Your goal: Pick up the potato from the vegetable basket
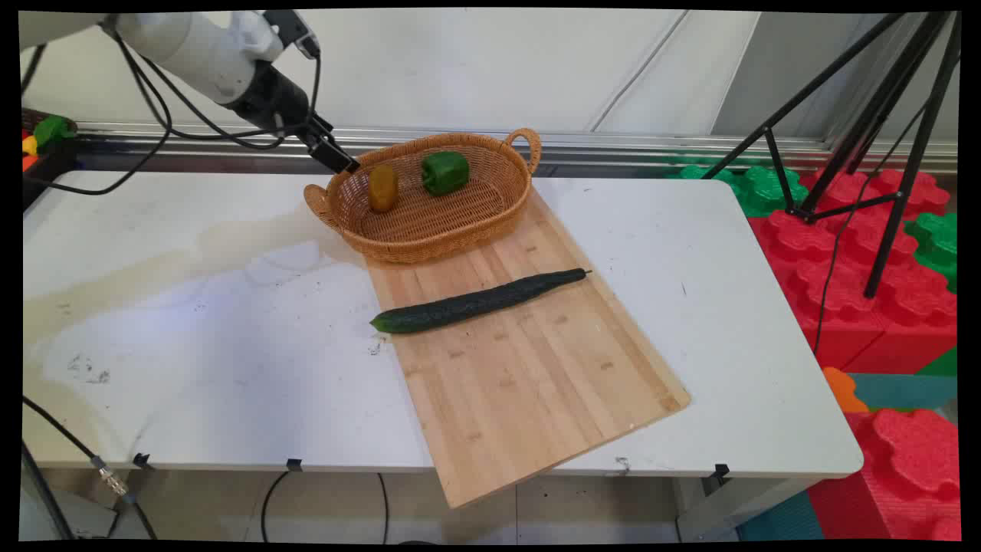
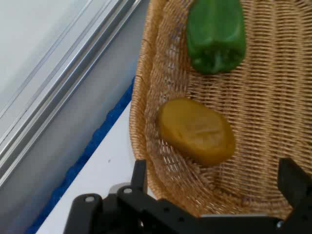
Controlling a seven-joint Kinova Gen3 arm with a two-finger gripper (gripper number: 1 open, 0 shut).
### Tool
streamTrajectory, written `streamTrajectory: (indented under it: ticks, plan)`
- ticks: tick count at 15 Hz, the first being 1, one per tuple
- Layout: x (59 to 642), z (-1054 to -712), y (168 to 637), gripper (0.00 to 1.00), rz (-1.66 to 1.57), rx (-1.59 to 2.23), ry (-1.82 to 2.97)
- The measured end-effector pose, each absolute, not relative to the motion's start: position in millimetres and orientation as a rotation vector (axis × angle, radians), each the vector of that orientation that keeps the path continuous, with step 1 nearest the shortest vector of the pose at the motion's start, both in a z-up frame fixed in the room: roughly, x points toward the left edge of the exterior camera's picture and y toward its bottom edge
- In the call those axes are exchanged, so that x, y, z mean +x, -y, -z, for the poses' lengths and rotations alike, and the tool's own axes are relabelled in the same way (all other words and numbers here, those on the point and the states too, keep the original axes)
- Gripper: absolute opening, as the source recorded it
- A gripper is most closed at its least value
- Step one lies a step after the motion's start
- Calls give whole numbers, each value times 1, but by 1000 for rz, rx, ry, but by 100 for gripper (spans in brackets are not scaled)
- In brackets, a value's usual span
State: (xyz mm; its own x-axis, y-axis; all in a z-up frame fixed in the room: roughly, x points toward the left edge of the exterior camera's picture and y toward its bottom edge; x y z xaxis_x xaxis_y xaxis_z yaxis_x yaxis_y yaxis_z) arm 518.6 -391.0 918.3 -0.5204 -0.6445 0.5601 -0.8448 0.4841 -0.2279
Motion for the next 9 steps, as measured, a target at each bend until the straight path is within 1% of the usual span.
streamTrajectory:
  ticks: [9]
  plan:
    - [507,-875,425,100,-650,1281,2355]
